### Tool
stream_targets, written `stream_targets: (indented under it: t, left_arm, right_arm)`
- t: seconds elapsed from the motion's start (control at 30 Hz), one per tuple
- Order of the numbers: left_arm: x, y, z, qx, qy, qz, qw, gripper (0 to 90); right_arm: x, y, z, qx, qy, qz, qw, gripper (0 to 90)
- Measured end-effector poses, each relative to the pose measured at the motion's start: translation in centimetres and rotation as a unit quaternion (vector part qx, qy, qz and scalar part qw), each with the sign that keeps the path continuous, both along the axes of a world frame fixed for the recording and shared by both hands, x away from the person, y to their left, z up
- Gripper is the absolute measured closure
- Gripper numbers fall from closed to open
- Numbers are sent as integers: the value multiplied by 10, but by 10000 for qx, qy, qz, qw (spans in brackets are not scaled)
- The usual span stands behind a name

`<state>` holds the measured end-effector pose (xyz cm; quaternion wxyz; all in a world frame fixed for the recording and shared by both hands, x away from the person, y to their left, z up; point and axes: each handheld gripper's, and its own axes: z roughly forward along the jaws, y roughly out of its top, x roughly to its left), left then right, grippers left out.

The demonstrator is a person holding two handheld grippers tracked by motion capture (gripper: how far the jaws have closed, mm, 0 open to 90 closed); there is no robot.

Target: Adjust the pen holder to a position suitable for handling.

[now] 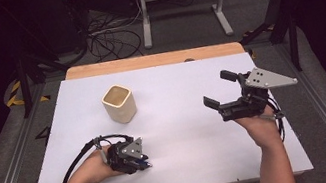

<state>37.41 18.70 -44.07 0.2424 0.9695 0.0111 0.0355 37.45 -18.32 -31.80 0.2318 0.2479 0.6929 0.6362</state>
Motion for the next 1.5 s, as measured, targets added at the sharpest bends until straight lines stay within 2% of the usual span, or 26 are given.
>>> stream_targets:
  t: [0.17, 0.3, 0.47, 0.5, 0.57, 0.7, 0.73, 0.77, 0.83, 0.87, 1.03, 1.07, 1.13, 1.23, 1.27, 1.3, 1.33, 1.5]
  left_arm:
    - [2, 1, -1, -68, 107, 82, 9999, 724]
    - [1, 2, -2, -139, 24, 31, 9999, 791]
    - [1, 4, -2, -183, -23, -13, 9998, 799]
    - [0, 4, -1, -224, -133, 11, 9997, 799]
    - [0, 4, -1, -261, -158, 30, 9995, 799]
    - [1, 8, 5, -606, -206, 84, 9979, 799]
    - [1, 8, 6, -683, -271, 88, 9973, 799]
    - [1, 8, 6, -683, -271, 88, 9973, 799]
    - [1, 11, 10, -872, -369, 183, 9953, 799]
    - [1, 11, 10, -872, -369, 183, 9953, 799]
    - [2, 15, 18, -1250, -471, 286, 9906, 799]
    - [2, 17, 20, -1372, -480, 327, 9888, 799]
    - [2, 17, 22, -1447, -443, 345, 9879, 799]
    - [3, 20, 26, -1700, -425, 434, 9836, 799]
    - [4, 23, 29, -1902, -437, 534, 9793, 799]
    - [4, 23, 29, -1902, -437, 534, 9793, 800]
    - [4, 26, 33, -2075, -455, 618, 9752, 799]
    - [4, 31, 38, -2465, -527, 838, 9641, 799]
  right_arm:
    - [1, 3, -1, -46, 30, 30, 10000, 9]
    - [2, 5, -3, -77, 55, 28, 10000, 9]
    - [2, 5, -3, -55, 56, 19, 10000, 11]
    - [2, 4, -3, -58, 42, 13, 10000, 12]
    - [2, 4, -3, -55, 49, 16, 10000, 12]
    - [2, 3, -3, -19, 52, -6, 10000, 15]
    - [3, 3, -3, -25, 48, 1, 10000, 16]
    - [3, 3, -3, -30, 51, -14, 10000, 16]
    - [3, 3, -3, -13, 57, -17, 10000, 17]
    - [3, 3, -3, -21, 52, -10, 10000, 18]
    - [3, 5, -4, -2, 66, -38, 10000, 19]
    - [3, 5, -4, -30, 56, -30, 10000, 19]
    - [4, 6, -5, -41, 69, -9, 10000, 20]
    - [5, 7, -6, -39, 92, 6, 10000, 19]
    - [5, 8, -7, -55, 105, 4, 9999, 19]
    - [5, 9, -7, -56, 111, 11, 9999, 19]
    - [5, 9, -7, -62, 105, 14, 9999, 19]
    - [6, 12, -8, -58, 105, 48, 9999, 22]
